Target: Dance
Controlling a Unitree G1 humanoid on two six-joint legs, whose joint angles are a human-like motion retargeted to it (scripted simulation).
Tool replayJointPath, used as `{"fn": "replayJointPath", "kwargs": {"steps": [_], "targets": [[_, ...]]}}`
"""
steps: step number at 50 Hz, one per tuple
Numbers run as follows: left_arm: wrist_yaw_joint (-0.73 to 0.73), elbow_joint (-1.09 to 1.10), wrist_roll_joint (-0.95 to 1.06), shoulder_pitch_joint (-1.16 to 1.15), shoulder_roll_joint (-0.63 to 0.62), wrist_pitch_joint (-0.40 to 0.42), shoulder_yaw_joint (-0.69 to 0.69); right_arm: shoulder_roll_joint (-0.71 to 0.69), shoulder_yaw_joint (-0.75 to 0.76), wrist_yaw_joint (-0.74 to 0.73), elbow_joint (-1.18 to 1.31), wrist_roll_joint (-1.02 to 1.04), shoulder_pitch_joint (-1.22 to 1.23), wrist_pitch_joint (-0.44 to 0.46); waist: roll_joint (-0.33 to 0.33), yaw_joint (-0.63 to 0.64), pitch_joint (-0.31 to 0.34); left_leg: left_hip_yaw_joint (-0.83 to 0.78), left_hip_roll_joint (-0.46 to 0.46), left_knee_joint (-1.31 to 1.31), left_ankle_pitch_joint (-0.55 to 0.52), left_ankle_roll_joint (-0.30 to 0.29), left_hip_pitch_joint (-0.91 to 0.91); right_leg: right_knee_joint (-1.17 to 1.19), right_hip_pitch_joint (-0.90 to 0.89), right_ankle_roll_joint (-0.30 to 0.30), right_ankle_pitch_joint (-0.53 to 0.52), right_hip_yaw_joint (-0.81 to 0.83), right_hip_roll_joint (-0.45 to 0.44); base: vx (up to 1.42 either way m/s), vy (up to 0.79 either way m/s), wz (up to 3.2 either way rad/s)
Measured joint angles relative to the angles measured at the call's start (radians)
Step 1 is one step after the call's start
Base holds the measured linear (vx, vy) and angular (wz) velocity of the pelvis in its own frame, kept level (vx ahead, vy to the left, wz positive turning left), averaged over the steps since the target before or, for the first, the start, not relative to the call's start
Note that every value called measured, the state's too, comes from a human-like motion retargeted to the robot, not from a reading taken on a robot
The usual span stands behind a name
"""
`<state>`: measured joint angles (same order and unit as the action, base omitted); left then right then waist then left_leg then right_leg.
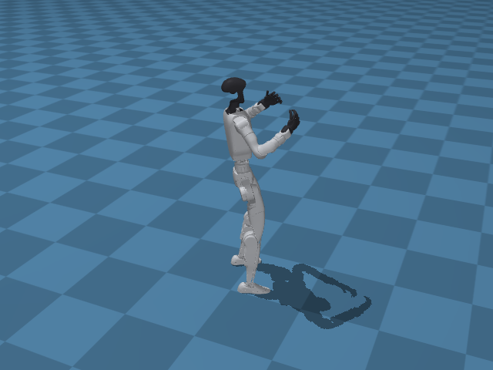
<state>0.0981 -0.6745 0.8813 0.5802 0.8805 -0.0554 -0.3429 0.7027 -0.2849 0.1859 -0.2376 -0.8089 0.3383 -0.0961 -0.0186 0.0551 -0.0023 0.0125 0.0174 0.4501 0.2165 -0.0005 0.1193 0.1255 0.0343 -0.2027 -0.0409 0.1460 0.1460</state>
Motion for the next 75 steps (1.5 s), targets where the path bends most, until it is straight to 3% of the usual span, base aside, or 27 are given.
{"fn": "replayJointPath", "kwargs": {"steps": [2,4,7,12,17,24,27,30,33,35,37,40,43,45,48,50,53,55,58,62,63,65,67,68,70,72,75], "targets": [[0.093,-0.161,-0.208,-0.167,0.025,0.189,-0.039,0.008,-0.012,-0.024,-0.16,-0.031,-0.162,-0.126,0.0,-0.017,-0.004,0.055,-0.002,0.118,0.045,-0.009,0.06,-0.004,0.011,-0.013,0.012,-0.005,-0.005,0.14,-0.1,0.44],[0.203,-0.194,-0.335,-0.267,0.006,0.241,-0.024,-0.014,-0.01,-0.034,-0.23,-0.028,-0.262,-0.19,-0.004,-0.046,-0.021,0.092,-0.005,0.202,0.082,-0.012,0.107,-0.002,0.014,-0.028,0.029,-0.008,-0.008,0.02,-0.06,0.73],[0.221,-0.236,-0.184,-0.301,0.013,0.308,0.022,-0.048,0.041,-0.044,-0.232,-0.052,-0.305,-0.2,0.007,-0.099,-0.056,0.128,-0.009,0.258,0.106,-0.013,0.16,0.002,0.002,-0.045,0.05,0.031,-0.005,-0.04,0.07,0.75],[0.196,-0.12,-0.044,-0.281,0.046,0.207,0.084,-0.044,0.056,-0.108,-0.103,-0.08,-0.21,-0.145,0.019,-0.103,-0.12,0.14,-0.029,0.22,0.064,-0.019,0.209,0.0,-0.05,-0.043,0.051,0.051,0.002,-0.03,0.13,0.08],[0.238,0.258,-0.321,-0.183,-0.068,0.176,0.235,-0.086,0.017,-0.161,0.215,0.127,0.073,-0.07,0.011,0.013,-0.097,0.059,-0.029,0.056,-0.047,-0.012,0.15,0.013,-0.077,-0.023,0.03,0.048,0.022,-0.13,0.11,-0.28],[0.256,0.769,-0.728,-0.099,-0.474,0.204,0.527,-0.411,0.064,-0.089,0.631,0.349,0.331,-0.061,-0.017,0.135,0.003,0.035,-0.103,-0.208,-0.175,-0.015,-0.022,0.113,-0.091,0.003,0.06,0.052,0.092,-0.11,0.08,0.01],[0.383,0.982,-0.798,-0.065,-0.773,0.17,0.716,-0.615,0.081,-0.064,0.741,0.396,0.331,-0.224,-0.016,0.201,0.021,0.035,-0.143,-0.28,-0.217,-0.011,-0.055,0.193,-0.13,0.01,0.103,0.03,0.117,-0.04,0.21,-0.13],[0.335,1.031,-0.55,-0.022,-1.079,0.111,0.835,-0.789,0.084,-0.046,0.808,0.394,0.256,-0.46,-0.01,0.295,0.034,0.041,-0.174,-0.296,-0.238,-0.011,-0.035,0.275,-0.18,0.013,0.156,0.02,0.133,-0.01,0.11,0.0],[0.139,0.853,-0.061,-0.09,-1.196,0.423,0.758,-0.939,0.041,-0.235,0.973,0.445,0.154,-0.608,-0.036,0.32,0.041,0.068,-0.205,-0.233,-0.235,-0.023,0.072,0.342,-0.232,0.002,0.211,0.032,0.177,0.08,-0.13,1.1],[0.179,0.741,0.052,-0.127,-1.221,0.683,0.651,-0.989,0.081,-0.339,1.125,0.414,0.082,-0.603,-0.054,0.317,0.049,0.13,-0.229,-0.183,-0.237,-0.039,0.133,0.384,-0.231,-0.017,0.246,0.081,0.205,0.15,-0.25,2.58],[0.175,0.634,-0.105,-0.147,-1.18,0.801,0.511,-0.963,0.182,-0.3,1.299,0.305,0.064,-0.488,-0.07,0.311,0.07,0.189,-0.261,-0.136,-0.243,-0.049,0.179,0.408,-0.209,-0.047,0.266,0.138,0.225,0.05,-0.4,3.19],[-0.05,0.431,-0.406,-0.171,-1.061,0.834,0.3,-0.833,0.309,-0.079,1.473,0.132,0.118,-0.158,-0.078,0.322,0.098,0.269,-0.251,-0.081,-0.257,-0.076,0.259,0.402,-0.169,-0.059,0.274,0.279,0.205,0.0,-0.63,3.08],[-0.06,0.382,-0.728,-0.249,-0.976,0.705,0.224,-0.852,0.38,-0.019,1.342,0.114,0.152,-0.079,-0.069,0.332,0.112,0.348,-0.238,-0.066,-0.266,-0.104,0.339,0.374,-0.185,-0.059,0.257,0.354,0.15,-0.06,-0.71,2.09],[0.27,0.459,-0.993,-0.327,-0.968,0.53,0.269,-0.92,0.353,-0.035,1.129,0.12,0.173,-0.141,-0.059,0.317,0.109,0.373,-0.21,-0.084,-0.284,-0.116,0.386,0.366,-0.226,-0.059,0.243,0.364,0.114,-0.27,-0.52,1.01],[0.621,0.778,-1.105,-0.399,-1.054,0.433,0.38,-0.97,0.178,0.02,0.725,0.072,0.19,-0.262,-0.04,0.286,0.102,0.362,-0.175,-0.137,-0.32,-0.121,0.435,0.337,-0.283,-0.059,0.214,0.358,0.09,-0.31,-0.33,0.23],[0.474,1.039,-0.956,-0.401,-1.121,0.394,0.454,-0.991,0.052,0.03,0.492,0.137,0.207,-0.38,-0.028,0.261,0.092,0.337,-0.155,-0.182,-0.345,-0.121,0.457,0.308,-0.316,-0.059,0.193,0.349,0.08,-0.41,-0.13,-0.13],[0.0,1.296,-0.536,-0.383,-1.163,0.055,0.54,-0.952,0.001,0.041,0.292,0.407,0.28,-0.486,-0.012,0.213,0.111,0.292,-0.154,-0.237,-0.375,-0.108,0.473,0.273,-0.352,-0.059,0.163,0.34,0.099,-0.51,-0.16,-0.32],[-0.111,1.38,-0.38,-0.369,-1.157,-0.109,0.551,-0.901,0.02,-0.032,0.256,0.646,0.309,-0.505,-0.005,0.195,0.134,0.262,-0.164,-0.258,-0.386,-0.09,0.475,0.261,-0.378,-0.059,0.145,0.317,0.122,-0.54,0.08,-0.71],[0.056,1.307,-0.303,-0.364,-1.174,0.079,0.506,-0.872,0.059,-0.423,0.357,0.992,0.279,-0.443,-0.013,0.147,0.178,0.207,-0.185,-0.268,-0.383,-0.053,0.459,0.257,-0.41,-0.059,0.124,0.259,0.168,-0.42,0.3,-1.26],[0.12,0.955,-0.377,-0.337,-1.141,0.406,0.394,-0.913,0.095,-0.827,0.752,0.953,0.156,-0.319,-0.005,0.083,0.198,0.121,-0.164,-0.273,-0.351,-0.023,0.428,0.22,-0.464,-0.012,0.073,0.177,0.165,-0.47,0.37,-2.07],[0.094,0.832,-0.395,-0.324,-1.101,0.464,0.351,-0.933,0.116,-0.78,0.872,0.854,0.132,-0.253,-0.004,0.072,0.197,0.095,-0.157,-0.275,-0.339,-0.019,0.418,0.209,-0.478,0.001,0.059,0.155,0.161,-0.46,0.41,-2.47],[0.011,0.595,-0.459,-0.262,-1.01,0.54,0.275,-0.962,0.188,-0.483,1.045,0.633,0.104,0.042,-0.01,0.066,0.192,0.041,-0.147,-0.278,-0.315,-0.01,0.4,0.187,-0.509,0.023,0.029,0.107,0.153,-0.48,0.44,-2.57],[-0.096,0.427,-0.557,-0.154,-0.937,0.543,0.21,-0.957,0.247,-0.047,1.056,0.557,0.07,0.373,-0.017,0.061,0.19,-0.01,-0.135,-0.281,-0.291,-0.004,0.38,0.16,-0.531,0.036,-0.005,0.063,0.142,-0.53,0.41,-2.45],[-0.143,0.367,-0.609,-0.108,-0.91,0.523,0.182,-0.951,0.26,0.064,1.022,0.539,0.051,0.443,-0.018,0.051,0.19,-0.03,-0.13,-0.283,-0.278,-0.002,0.366,0.144,-0.535,0.039,-0.022,0.045,0.135,-0.51,0.38,-2.3],[-0.195,0.285,-0.74,-0.063,-0.883,0.47,0.13,-0.942,0.241,0.068,0.914,0.468,0.022,0.379,-0.018,0.014,0.193,-0.071,-0.116,-0.291,-0.255,0.0,0.329,0.11,-0.535,0.046,-0.056,-0.003,0.114,-0.47,0.39,-2.24],[-0.136,0.278,-0.91,-0.087,-0.892,0.457,0.144,-0.949,0.147,-0.05,0.715,0.421,-0.021,0.137,-0.021,-0.034,0.196,-0.121,-0.1,-0.3,-0.232,0.002,0.291,0.079,-0.541,0.055,-0.091,-0.093,0.071,-0.47,0.38,-2.46],[0.239,0.485,-1.113,-0.176,-1.016,0.492,0.255,-0.987,-0.017,-0.16,0.421,0.538,-0.059,-0.26,-0.027,-0.122,0.177,-0.186,-0.091,-0.319,-0.2,0.004,0.241,0.044,-0.557,0.067,-0.135,-0.234,0.004,-0.41,0.42,-2.58]]}}
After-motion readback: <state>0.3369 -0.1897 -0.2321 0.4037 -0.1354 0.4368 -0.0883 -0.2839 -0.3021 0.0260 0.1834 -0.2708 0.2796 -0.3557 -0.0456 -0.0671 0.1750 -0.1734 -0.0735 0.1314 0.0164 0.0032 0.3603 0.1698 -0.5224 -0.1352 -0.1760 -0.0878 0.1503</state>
